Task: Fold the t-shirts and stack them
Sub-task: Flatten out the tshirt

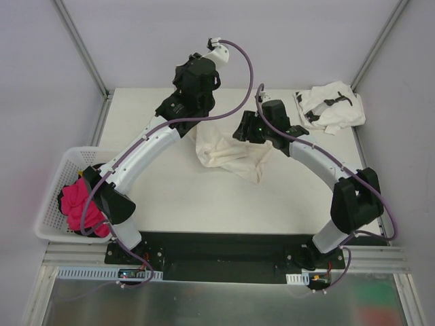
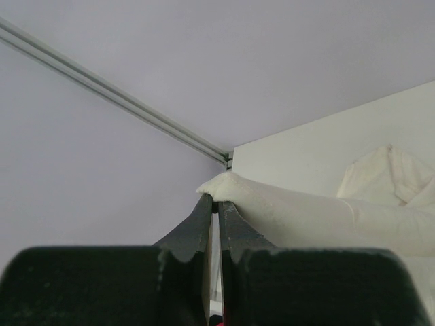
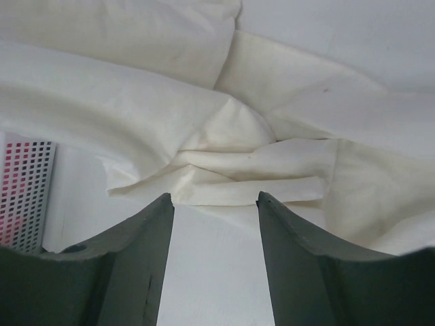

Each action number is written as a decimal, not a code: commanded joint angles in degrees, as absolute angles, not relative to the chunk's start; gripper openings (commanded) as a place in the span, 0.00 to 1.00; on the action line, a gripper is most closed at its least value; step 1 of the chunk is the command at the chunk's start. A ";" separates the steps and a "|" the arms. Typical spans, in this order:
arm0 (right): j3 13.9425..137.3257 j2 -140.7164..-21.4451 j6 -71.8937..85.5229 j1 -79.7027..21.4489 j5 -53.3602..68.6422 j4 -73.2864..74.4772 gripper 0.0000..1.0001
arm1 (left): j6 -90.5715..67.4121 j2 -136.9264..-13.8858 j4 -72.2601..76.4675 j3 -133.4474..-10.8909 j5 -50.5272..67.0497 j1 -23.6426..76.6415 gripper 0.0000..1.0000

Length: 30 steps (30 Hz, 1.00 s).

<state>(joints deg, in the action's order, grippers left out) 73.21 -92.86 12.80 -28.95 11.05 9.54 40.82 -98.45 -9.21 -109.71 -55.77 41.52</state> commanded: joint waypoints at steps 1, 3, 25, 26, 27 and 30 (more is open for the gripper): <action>69.09 -93.69 12.04 -27.51 9.05 7.40 0.55 | 39.90 -95.27 -6.42 -109.86 -55.55 41.04 0.00; 67.16 -94.74 12.13 -27.25 9.14 6.25 0.55 | 40.08 -95.19 -6.50 -109.86 -55.46 40.96 0.00; 62.40 -103.18 17.66 -23.03 14.85 -4.13 0.56 | 40.17 -96.15 -6.50 -109.95 -55.20 40.61 0.00; 62.58 -103.53 17.67 -23.03 15.11 -4.30 0.56 | 40.25 -96.07 -6.50 -109.86 -55.28 40.69 0.00; 62.75 -103.88 17.84 -23.20 15.12 -4.57 0.55 | 40.25 -96.06 -6.50 -109.95 -55.28 40.69 0.00; 62.84 -104.24 17.84 -23.29 15.12 -4.48 0.56 | 40.17 -95.80 -6.50 -109.86 -55.28 40.69 0.00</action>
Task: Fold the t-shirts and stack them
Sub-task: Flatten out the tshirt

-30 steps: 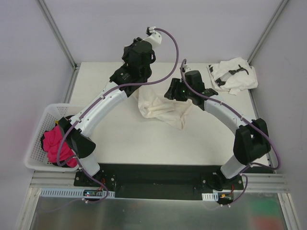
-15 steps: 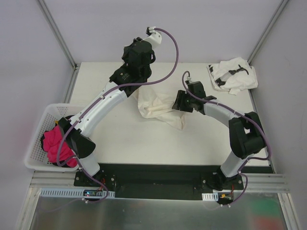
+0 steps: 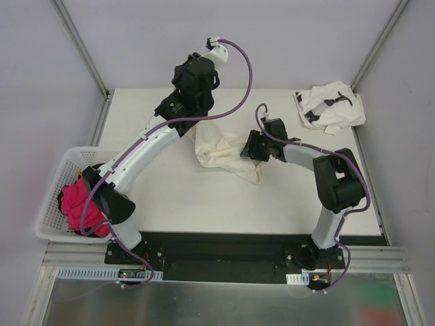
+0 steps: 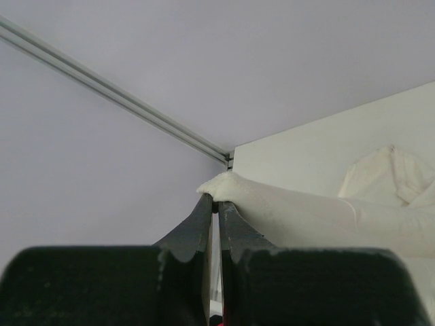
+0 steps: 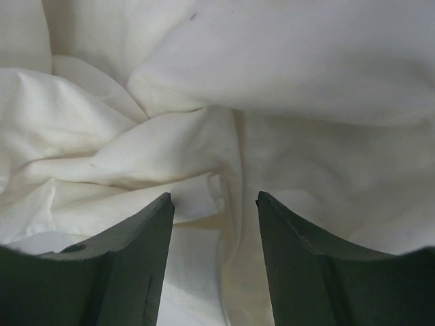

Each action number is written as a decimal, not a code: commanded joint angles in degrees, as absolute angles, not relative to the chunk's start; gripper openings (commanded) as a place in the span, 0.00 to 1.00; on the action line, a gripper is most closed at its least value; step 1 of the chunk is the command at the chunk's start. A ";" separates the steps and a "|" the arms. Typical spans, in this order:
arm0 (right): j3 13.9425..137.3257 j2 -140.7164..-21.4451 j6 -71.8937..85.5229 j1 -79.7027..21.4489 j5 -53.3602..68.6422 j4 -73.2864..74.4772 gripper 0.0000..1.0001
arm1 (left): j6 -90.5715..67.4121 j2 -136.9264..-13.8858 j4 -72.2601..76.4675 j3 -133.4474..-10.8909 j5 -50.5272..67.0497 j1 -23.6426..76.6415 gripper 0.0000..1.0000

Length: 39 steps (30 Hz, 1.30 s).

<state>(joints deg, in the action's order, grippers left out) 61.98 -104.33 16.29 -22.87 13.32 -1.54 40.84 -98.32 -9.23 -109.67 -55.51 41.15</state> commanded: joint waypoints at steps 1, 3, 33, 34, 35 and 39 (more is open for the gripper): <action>62.75 -104.24 17.93 -23.29 15.20 -4.57 0.56 | 40.17 -95.71 -6.42 -109.78 -55.11 40.61 0.00; 62.75 -104.33 17.93 -23.29 15.03 -4.66 0.55 | 40.08 -95.80 -6.42 -109.78 -55.11 40.52 0.00; 73.92 -98.44 13.89 -21.97 11.51 8.00 0.01 | 39.55 -97.30 -6.50 -109.25 -54.93 40.34 0.00; 73.74 -98.26 13.89 -21.89 11.51 8.00 0.01 | 39.55 -97.29 -6.50 -109.16 -54.84 40.34 0.00; 73.83 -98.09 13.63 -21.80 10.82 8.09 0.01 | 39.55 -97.38 -6.42 -109.25 -54.84 40.34 0.00; 76.28 -97.82 12.39 -20.66 9.14 10.37 0.01 | 39.55 -97.56 -6.50 -109.25 -54.84 40.34 0.00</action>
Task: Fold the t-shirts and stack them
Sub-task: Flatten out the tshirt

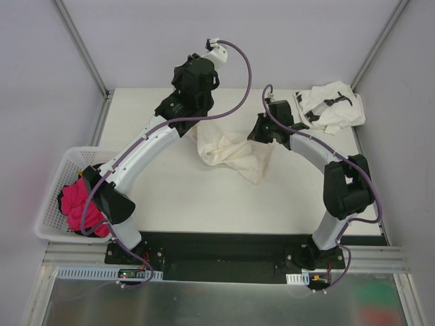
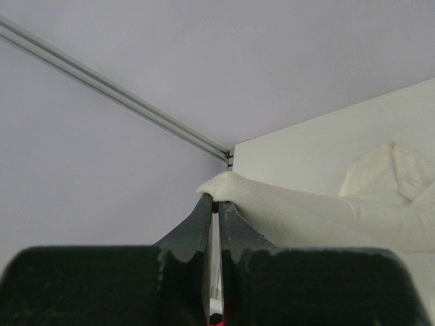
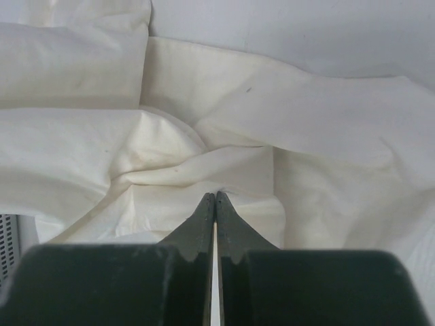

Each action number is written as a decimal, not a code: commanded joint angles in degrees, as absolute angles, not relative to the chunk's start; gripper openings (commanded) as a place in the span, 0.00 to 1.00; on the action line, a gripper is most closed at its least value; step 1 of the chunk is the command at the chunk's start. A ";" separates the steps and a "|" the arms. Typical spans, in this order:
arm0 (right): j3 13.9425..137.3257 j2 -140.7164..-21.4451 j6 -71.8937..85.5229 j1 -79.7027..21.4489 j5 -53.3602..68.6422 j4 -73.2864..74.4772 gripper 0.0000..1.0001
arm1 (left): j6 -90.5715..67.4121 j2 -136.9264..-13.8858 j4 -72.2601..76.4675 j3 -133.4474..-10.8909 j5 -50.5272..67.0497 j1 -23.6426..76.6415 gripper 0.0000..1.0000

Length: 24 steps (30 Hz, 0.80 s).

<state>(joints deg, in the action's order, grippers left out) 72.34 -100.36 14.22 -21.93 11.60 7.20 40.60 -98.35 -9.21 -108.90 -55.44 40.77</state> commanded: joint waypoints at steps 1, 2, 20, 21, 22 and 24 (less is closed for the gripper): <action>76.81 -97.74 12.13 -20.31 8.97 10.81 0.01 | 39.55 -97.65 -6.42 -109.16 -54.84 40.34 0.00; 77.25 -97.47 12.04 -19.61 8.53 11.33 0.01 | 39.64 -97.65 -6.42 -109.07 -54.76 40.25 0.00; 85.08 -79.99 0.62 -10.63 -16.25 20.31 0.01 | 32.96 -97.65 -6.33 -107.84 -54.75 36.56 0.00; 85.25 -78.24 0.27 -10.63 -17.04 19.95 0.01 | 33.13 -97.56 -6.15 -107.84 -54.84 36.56 0.00; 85.69 -77.53 -1.48 -10.55 -18.70 19.95 0.01 | 33.13 -97.38 -5.63 -107.84 -54.84 36.56 0.00; 86.92 -75.86 -2.46 -10.55 -19.86 20.04 0.01 | 33.57 -96.86 -5.01 -107.93 -54.93 36.47 0.00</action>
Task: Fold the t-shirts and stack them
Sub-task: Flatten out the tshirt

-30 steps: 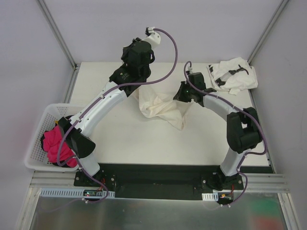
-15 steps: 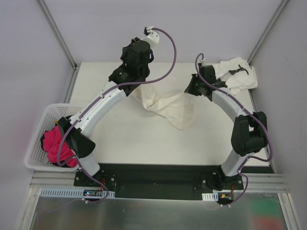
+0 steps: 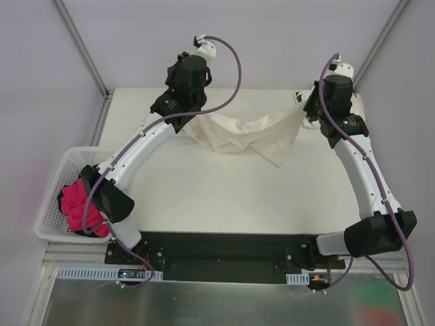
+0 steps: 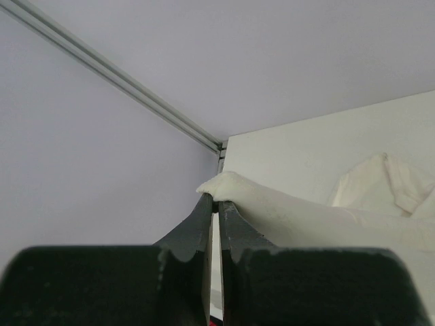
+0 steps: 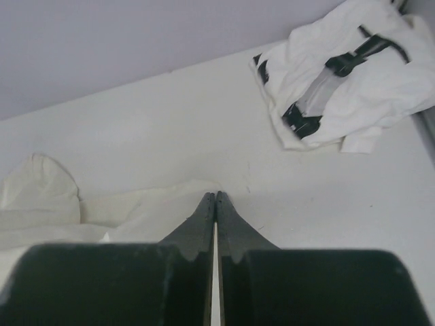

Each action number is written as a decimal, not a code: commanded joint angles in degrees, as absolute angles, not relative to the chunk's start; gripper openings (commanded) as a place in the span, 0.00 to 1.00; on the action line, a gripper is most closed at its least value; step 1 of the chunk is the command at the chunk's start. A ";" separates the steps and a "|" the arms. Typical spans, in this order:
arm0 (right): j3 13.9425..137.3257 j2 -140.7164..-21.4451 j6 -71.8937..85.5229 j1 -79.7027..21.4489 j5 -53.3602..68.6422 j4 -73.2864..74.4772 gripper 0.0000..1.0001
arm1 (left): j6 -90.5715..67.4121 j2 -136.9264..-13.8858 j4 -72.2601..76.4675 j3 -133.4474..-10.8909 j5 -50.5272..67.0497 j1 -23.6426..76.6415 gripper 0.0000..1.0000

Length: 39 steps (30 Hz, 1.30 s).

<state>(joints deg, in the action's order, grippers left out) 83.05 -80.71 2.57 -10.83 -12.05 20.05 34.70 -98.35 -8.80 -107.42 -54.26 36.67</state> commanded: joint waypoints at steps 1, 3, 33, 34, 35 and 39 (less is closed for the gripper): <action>87.36 -75.50 -3.07 -10.55 -21.78 20.13 0.01 | 34.01 -96.68 -3.97 -108.10 -55.02 36.47 0.00; 88.32 -74.45 -4.12 -10.55 -22.76 19.60 0.01 | 35.41 -96.07 -3.08 -108.81 -55.37 36.47 0.00; 97.56 -62.58 -24.00 -10.72 -15.38 -9.14 0.01 | 56.77 -75.50 34.72 -104.59 -33.58 37.18 0.00; 97.99 -62.58 -24.08 -10.81 -14.77 -9.14 0.01 | 56.69 -75.59 34.72 -105.29 -33.31 37.26 0.00; 98.00 -62.58 -24.08 -10.98 -14.77 -9.05 0.01 | 56.95 -75.50 34.72 -105.64 -33.14 37.44 0.00; 98.35 -61.79 -25.05 -11.34 -14.06 -8.88 0.01 | 57.56 -74.53 34.98 -107.05 -31.12 39.11 0.00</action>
<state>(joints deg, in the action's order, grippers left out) 95.92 -62.35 -23.38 -10.90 -15.51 -5.76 55.94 -76.75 29.56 -103.33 -34.92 37.50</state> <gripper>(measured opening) 0.013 0.009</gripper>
